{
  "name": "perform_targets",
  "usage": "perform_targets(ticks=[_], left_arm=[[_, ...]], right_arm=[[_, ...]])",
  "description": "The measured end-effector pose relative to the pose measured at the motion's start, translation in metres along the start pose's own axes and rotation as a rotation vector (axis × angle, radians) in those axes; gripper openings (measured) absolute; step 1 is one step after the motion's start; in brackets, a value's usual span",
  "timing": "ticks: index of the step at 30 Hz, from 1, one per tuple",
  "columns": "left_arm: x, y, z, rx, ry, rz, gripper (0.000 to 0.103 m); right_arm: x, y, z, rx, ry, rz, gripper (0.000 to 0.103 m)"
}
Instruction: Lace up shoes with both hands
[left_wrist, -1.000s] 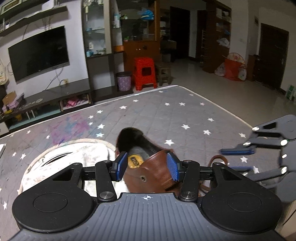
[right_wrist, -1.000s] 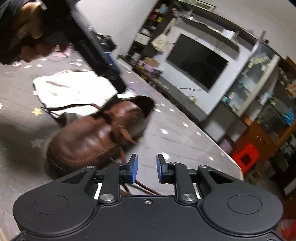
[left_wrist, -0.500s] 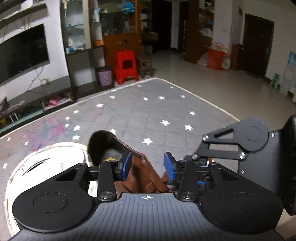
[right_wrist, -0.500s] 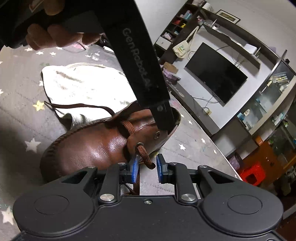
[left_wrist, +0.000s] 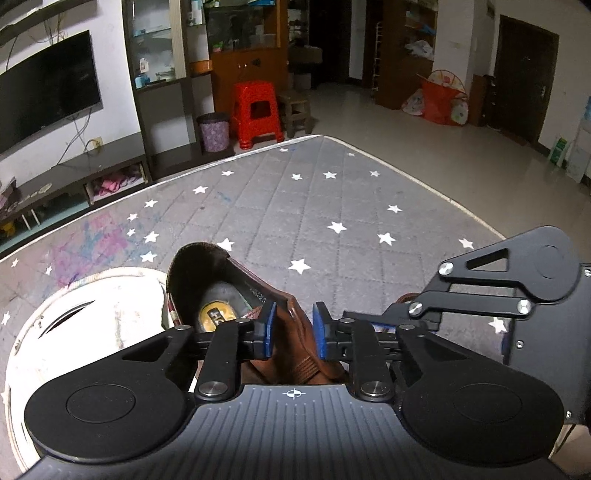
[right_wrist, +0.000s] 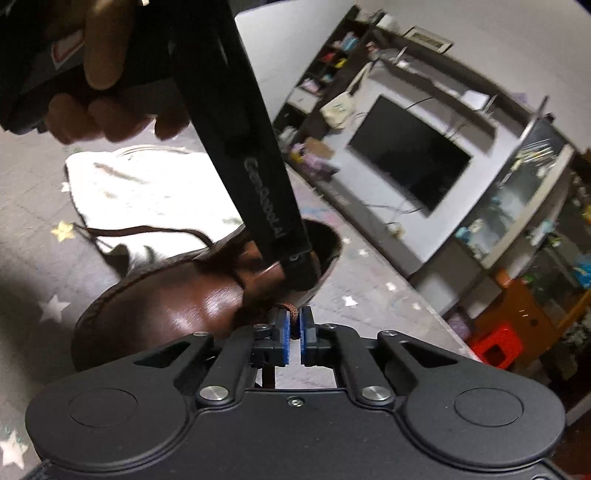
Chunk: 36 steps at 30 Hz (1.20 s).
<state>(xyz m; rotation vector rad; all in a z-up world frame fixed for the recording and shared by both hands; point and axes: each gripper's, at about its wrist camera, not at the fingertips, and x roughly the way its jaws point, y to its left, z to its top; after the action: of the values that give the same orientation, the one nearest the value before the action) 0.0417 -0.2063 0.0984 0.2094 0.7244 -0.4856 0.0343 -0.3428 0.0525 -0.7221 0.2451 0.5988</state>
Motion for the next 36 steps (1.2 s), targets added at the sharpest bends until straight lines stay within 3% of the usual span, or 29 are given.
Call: perform_targets(ticks=[7,17,24,28,36], left_arm=[[-0.003,0.001,-0.001,-0.024,-0.009,0.011,0.024],[-0.012,0.002,-0.006,-0.05,-0.028,0.038,0.037],[-0.021,0.006,-0.011,-0.076,-0.038,0.047,0.04],[-0.026,0.011,-0.014,-0.102,-0.047,0.05,0.042],[-0.034,0.01,-0.017,-0.106,-0.064,0.028,0.042]], right_arm=[[-0.019,-0.007,0.003,-0.01,-0.043,-0.153,0.004],[-0.045,-0.017,0.009,-0.026,-0.102,-0.367,0.004],[-0.066,-0.041,0.03,-0.072,-0.166,-0.504,0.004],[-0.076,-0.058,0.044,-0.069,-0.18,-0.511,0.005],[-0.075,-0.059,0.045,-0.043,-0.1,-0.405,0.005]])
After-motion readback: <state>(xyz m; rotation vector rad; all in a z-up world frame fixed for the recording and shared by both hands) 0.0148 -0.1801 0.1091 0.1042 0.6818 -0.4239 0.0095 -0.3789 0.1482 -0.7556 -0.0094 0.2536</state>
